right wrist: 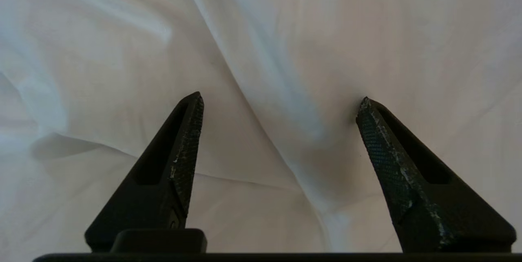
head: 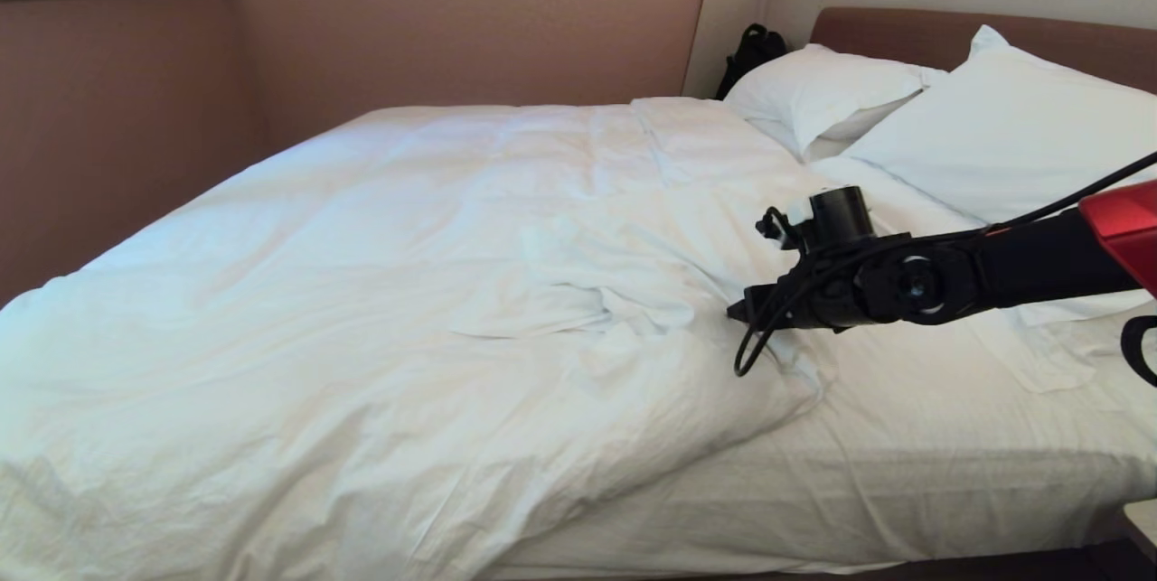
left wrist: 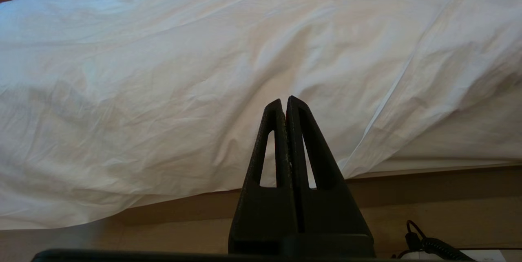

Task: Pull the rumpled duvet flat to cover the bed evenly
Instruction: Flatten the corners of the folded blanket

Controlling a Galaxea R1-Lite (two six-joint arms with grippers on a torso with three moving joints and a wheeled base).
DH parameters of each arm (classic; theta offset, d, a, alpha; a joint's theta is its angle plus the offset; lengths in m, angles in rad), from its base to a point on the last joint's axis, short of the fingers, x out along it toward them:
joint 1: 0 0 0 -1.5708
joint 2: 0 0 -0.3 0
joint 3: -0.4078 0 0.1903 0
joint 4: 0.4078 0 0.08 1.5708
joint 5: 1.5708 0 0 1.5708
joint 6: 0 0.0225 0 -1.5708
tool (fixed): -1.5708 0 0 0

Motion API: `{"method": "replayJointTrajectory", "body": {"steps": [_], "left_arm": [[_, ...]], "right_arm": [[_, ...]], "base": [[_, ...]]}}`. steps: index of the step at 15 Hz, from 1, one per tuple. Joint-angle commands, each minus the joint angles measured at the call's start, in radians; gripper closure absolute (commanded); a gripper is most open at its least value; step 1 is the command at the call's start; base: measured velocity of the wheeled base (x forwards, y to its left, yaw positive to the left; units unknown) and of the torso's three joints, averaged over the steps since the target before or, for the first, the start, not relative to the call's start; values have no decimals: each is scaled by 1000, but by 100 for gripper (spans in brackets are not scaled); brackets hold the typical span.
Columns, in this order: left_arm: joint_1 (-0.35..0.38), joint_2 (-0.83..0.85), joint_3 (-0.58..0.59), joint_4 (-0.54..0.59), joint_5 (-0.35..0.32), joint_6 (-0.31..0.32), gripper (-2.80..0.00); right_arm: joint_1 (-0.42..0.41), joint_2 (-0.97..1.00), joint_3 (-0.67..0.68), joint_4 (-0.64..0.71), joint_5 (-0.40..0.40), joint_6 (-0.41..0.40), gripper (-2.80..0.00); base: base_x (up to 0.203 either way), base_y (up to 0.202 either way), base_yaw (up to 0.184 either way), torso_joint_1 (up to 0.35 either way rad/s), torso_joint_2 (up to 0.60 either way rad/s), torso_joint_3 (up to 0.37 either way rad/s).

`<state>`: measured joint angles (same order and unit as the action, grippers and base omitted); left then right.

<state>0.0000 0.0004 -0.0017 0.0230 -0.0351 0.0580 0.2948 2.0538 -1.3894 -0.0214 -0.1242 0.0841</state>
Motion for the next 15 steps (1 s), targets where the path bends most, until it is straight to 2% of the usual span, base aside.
{"method": "replayJointTrajectory", "body": {"steps": [1,9,15], "left_arm": [[0,0,0,0,0,0,0],[0,0,0,0,0,0,0],[0,0,0,0,0,0,0]], "right_arm": [[-6,5,27,-155,15,-40,-280],[-10,70,27,-207,38,-41,-280],[-54,154,-17,-206,39,-42,-280]], "base": [[0,0,0,0,0,0],[0,0,0,0,0,0],[0,0,0,0,0,0]]}}
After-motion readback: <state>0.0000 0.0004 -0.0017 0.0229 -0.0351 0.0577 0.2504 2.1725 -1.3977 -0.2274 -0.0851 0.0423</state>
